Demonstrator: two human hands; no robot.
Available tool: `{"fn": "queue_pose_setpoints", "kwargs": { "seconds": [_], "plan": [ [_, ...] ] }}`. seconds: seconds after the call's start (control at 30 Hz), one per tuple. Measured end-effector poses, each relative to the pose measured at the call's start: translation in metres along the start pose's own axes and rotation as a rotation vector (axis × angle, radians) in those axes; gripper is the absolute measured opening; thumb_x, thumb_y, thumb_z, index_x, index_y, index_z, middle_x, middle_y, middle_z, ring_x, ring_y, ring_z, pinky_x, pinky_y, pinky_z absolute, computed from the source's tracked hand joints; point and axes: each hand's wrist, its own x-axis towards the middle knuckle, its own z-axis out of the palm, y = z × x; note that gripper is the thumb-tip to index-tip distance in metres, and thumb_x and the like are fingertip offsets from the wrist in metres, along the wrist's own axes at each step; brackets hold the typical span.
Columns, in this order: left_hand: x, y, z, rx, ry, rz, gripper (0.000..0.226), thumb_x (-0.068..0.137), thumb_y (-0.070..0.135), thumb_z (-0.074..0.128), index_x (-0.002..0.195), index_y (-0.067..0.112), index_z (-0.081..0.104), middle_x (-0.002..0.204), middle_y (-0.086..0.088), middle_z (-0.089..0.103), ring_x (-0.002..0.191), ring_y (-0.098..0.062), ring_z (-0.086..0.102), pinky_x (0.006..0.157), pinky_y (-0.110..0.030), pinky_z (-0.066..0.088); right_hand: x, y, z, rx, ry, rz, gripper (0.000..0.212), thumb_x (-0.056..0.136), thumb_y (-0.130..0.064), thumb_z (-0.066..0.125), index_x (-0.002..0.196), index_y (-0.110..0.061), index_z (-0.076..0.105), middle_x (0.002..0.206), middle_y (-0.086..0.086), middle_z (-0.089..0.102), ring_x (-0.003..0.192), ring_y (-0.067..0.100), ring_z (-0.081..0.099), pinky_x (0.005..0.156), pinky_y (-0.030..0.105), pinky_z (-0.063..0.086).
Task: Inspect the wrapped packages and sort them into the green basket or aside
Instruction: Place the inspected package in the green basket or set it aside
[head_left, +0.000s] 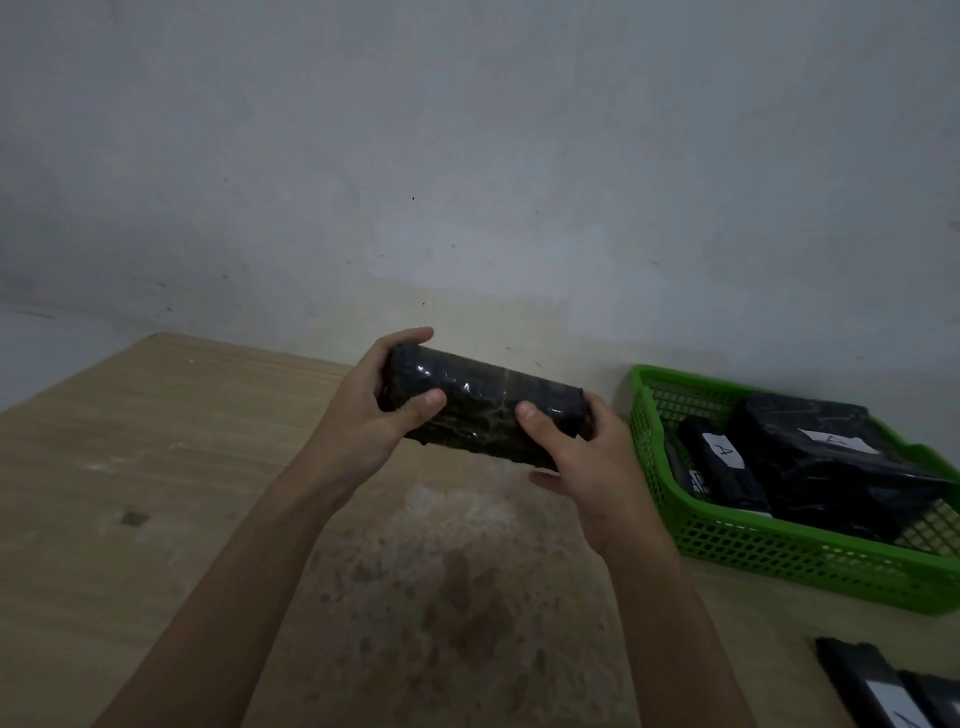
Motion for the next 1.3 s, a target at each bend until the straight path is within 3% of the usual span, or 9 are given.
{"fn": "queue_pose_setpoints", "kwargs": {
  "seconds": [0.07,0.17,0.4,0.67,0.77,0.93,1.07,1.2,1.3],
  "plan": [
    [0.0,-0.003,0.002,0.0,-0.007,-0.02,0.042,0.082,0.008,0.064,0.119,0.025,0.051,0.099,0.003,0.058,0.089,-0.011,0.061,0.072,-0.033,0.057,0.001,0.002,0.0,0.061,-0.038,0.013,0.043,0.078,-0.021,0.076,0.115,-0.018,0.054,0.117,0.003,0.061,0.104,0.021,0.062,0.084,0.041,0.057],
    [0.001,-0.005,0.008,-0.072,0.062,-0.132,0.032,0.078,0.03,0.07,0.108,0.023,0.059,0.1,-0.001,0.063,0.091,-0.018,0.063,0.07,-0.032,0.052,0.002,0.003,0.002,0.106,-0.061,-0.037,0.044,0.075,-0.014,0.077,0.112,-0.015,0.053,0.113,0.006,0.063,0.105,0.022,0.062,0.089,0.039,0.054],
    [0.002,-0.007,0.022,-0.061,0.208,-0.155,0.011,0.085,0.023,0.064,0.083,0.015,0.056,0.083,-0.004,0.059,0.078,-0.021,0.059,0.062,-0.033,0.047,-0.004,-0.001,0.011,0.089,0.074,-0.14,0.028,0.084,-0.02,0.069,0.104,-0.009,0.053,0.093,0.002,0.056,0.078,0.01,0.056,0.054,0.007,0.046],
    [0.002,-0.001,0.013,-0.121,0.148,-0.223,0.012,0.087,0.028,0.058,0.087,0.017,0.056,0.086,-0.003,0.058,0.081,-0.022,0.059,0.069,-0.037,0.049,-0.005,-0.006,0.011,-0.004,0.018,-0.079,0.025,0.097,-0.034,0.048,0.112,-0.015,0.053,0.105,0.0,0.059,0.089,0.005,0.055,0.068,0.017,0.041],
    [0.002,0.0,0.013,-0.129,0.135,-0.215,0.017,0.091,0.026,0.054,0.081,0.013,0.051,0.081,-0.005,0.055,0.073,-0.02,0.057,0.062,-0.035,0.047,-0.004,-0.007,0.011,-0.089,0.038,-0.138,0.024,0.098,-0.034,0.043,0.107,-0.015,0.053,0.1,0.001,0.058,0.088,0.01,0.056,0.071,0.019,0.043],
    [0.002,-0.003,0.018,-0.211,0.124,-0.354,0.024,0.092,0.035,0.052,0.095,0.011,0.058,0.088,-0.007,0.062,0.078,-0.021,0.062,0.061,-0.034,0.051,-0.003,-0.008,0.002,-0.049,0.011,-0.149,0.031,0.091,-0.036,0.056,0.117,-0.021,0.049,0.111,0.002,0.063,0.1,0.013,0.062,0.084,0.027,0.051],
    [0.003,-0.004,0.012,-0.371,0.047,-0.538,0.032,0.092,0.041,0.048,0.105,0.015,0.062,0.105,-0.01,0.065,0.101,-0.029,0.062,0.079,-0.045,0.053,-0.002,-0.012,-0.015,0.021,-0.018,-0.25,0.051,0.079,-0.022,0.072,0.126,-0.025,0.053,0.112,0.001,0.067,0.104,0.011,0.065,0.089,0.031,0.054],
    [0.001,-0.006,-0.003,-0.071,-0.074,-0.429,0.023,0.088,0.031,0.054,0.097,0.014,0.066,0.106,-0.009,0.063,0.111,-0.036,0.056,0.091,-0.049,0.046,-0.003,-0.016,-0.019,0.039,-0.022,-0.311,0.039,0.067,-0.027,0.074,0.105,-0.023,0.067,0.101,-0.004,0.071,0.096,0.007,0.068,0.085,0.028,0.056],
    [-0.002,0.0,-0.001,0.073,-0.181,-0.207,0.023,0.089,0.028,0.054,0.111,0.021,0.061,0.105,-0.002,0.069,0.103,-0.025,0.065,0.089,-0.039,0.052,-0.004,-0.014,-0.017,-0.094,-0.081,-0.343,0.039,0.063,-0.034,0.075,0.101,-0.026,0.07,0.098,-0.003,0.073,0.094,0.012,0.068,0.083,0.03,0.056]
  ]
}}
